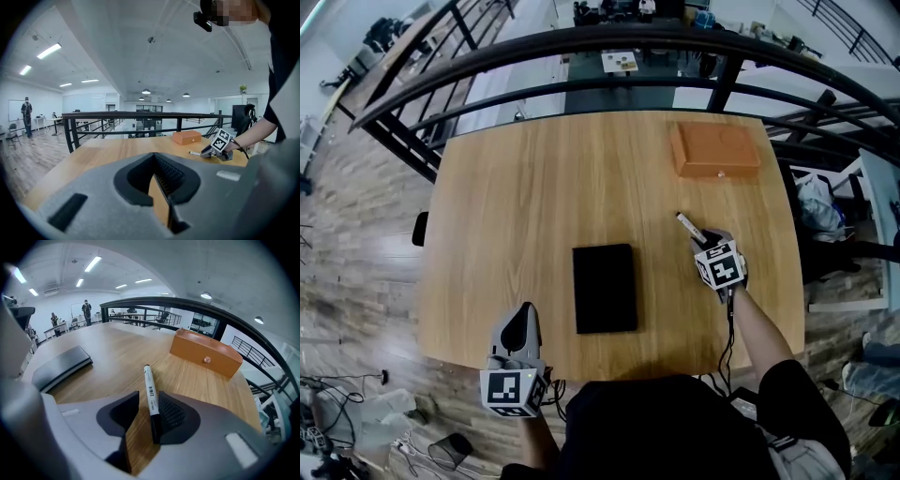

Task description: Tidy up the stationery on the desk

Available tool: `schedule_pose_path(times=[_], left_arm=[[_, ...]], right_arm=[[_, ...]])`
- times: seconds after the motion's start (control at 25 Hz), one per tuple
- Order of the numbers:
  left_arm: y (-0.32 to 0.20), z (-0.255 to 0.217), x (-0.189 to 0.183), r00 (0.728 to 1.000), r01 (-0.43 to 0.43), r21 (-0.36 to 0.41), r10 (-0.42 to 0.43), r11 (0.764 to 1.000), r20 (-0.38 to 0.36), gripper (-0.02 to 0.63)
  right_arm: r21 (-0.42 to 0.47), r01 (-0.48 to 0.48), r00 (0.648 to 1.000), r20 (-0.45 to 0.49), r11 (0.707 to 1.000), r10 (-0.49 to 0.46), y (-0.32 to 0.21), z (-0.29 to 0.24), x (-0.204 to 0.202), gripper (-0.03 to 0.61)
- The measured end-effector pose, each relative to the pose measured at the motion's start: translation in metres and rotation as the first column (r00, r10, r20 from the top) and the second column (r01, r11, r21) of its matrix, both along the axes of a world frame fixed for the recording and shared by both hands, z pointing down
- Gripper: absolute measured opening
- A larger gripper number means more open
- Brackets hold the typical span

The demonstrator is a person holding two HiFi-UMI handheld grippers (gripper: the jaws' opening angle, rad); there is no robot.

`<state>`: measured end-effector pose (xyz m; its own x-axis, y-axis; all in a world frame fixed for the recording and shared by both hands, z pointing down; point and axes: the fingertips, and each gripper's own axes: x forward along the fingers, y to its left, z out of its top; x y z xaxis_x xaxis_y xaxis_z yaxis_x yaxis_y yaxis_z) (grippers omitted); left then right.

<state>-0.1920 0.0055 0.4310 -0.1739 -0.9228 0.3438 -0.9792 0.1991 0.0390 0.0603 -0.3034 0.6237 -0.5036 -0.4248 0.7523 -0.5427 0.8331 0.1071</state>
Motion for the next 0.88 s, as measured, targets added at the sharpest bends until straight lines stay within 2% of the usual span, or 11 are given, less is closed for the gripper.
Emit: schedule_pose_path(times=[0.08,0.16,0.28,0.52,0.68,0.88], left_arm=[[-0.001,-0.001,0.0,1.0,0.002,0.0,-0.002,1.0,0.003,-0.002],[-0.002,-0.004,0.0,1.0,0.001,0.002,-0.001,1.0,0.009,-0.002],[-0.002,-0.006,-0.001,1.0,-0.003,0.005,0.002,1.0,0.011,-0.003],[-0.001,-0.005,0.0,1.0,-0.01,-0.006,0.01,1.0,0.02,-0.002],[-0.003,-0.005,0.0,1.0,-0.012,-0.005,0.013,1.0,0.02,-0.002],[-0.002,-0.005,-0.002,1.0,-0.019,-0.004,0.019,1.0,0.013,-0.002]], right_arm=[[-0.004,-0.003,1.0,-0.018,1.0,0.003,-0.002,0.003,0.002,0.126],[-0.012,-0.013,1.0,-0.026,1.0,0.013,-0.002,0.006,0.003,0.081],[-0.011,-0.025,0.999,-0.024,1.0,0.025,-0.002,0.006,0.002,0.081],[0.027,0.015,0.997,-0.074,1.0,-0.013,-0.002,0.006,-0.001,0.078],[0.029,-0.006,0.998,-0.065,1.0,0.008,-0.004,0.006,0.001,0.077],[0.017,-0.065,0.998,0.008,0.998,0.065,0.002,-0.009,0.001,0.077]])
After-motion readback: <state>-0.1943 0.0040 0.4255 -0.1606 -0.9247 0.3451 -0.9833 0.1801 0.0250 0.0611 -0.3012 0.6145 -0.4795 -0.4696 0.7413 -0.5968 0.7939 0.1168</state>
